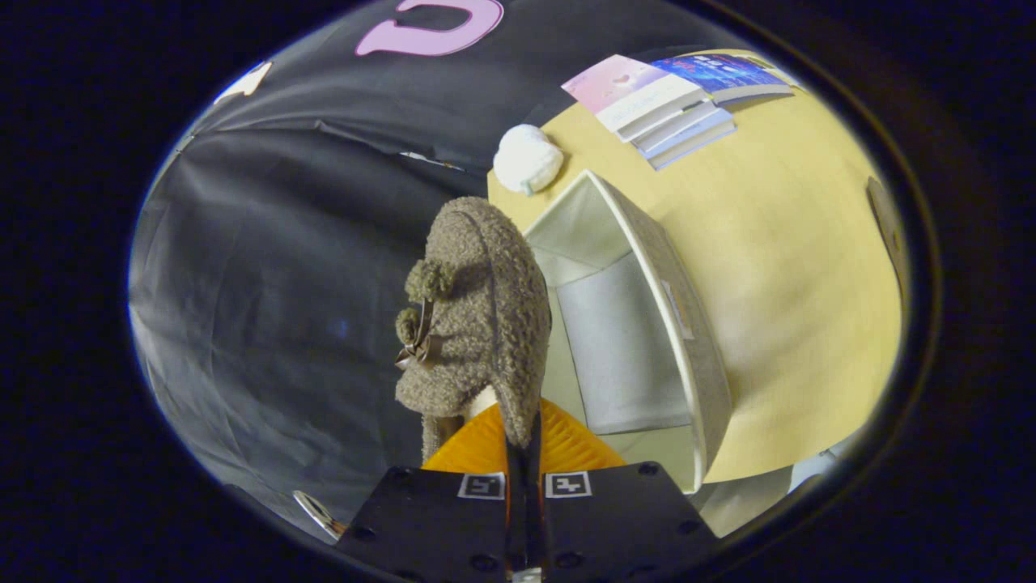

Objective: Open the storage box then place both shoes into the box .Put the left shoe in first, then the right shoe, with the right side of both shoes facing outward in a uniform manner.

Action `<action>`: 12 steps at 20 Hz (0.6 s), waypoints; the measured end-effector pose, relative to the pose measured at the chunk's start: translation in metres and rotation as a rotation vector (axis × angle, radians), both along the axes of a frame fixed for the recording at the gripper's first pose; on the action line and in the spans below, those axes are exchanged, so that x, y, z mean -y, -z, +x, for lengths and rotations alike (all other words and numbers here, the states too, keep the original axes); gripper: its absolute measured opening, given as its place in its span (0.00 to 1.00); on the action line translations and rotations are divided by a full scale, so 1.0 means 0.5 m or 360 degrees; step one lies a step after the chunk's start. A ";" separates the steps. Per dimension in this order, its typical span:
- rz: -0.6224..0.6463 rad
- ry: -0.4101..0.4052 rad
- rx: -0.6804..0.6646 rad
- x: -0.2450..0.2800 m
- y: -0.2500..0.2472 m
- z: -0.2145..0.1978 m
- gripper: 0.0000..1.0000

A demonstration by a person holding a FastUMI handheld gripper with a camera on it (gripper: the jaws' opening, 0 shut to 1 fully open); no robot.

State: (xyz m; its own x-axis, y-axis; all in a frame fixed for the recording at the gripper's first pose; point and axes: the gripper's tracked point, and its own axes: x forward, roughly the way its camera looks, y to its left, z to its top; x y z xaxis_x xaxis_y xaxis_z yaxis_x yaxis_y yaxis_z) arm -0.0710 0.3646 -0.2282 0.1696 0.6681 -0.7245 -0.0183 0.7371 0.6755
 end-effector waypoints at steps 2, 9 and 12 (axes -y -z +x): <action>-0.0083 -0.0021 -0.0007 -0.017 0.035 -0.001 0.04; -0.0432 -0.0148 0.0051 -0.058 0.146 -0.004 0.05; -0.0515 -0.0182 0.0040 -0.075 0.181 -0.003 0.05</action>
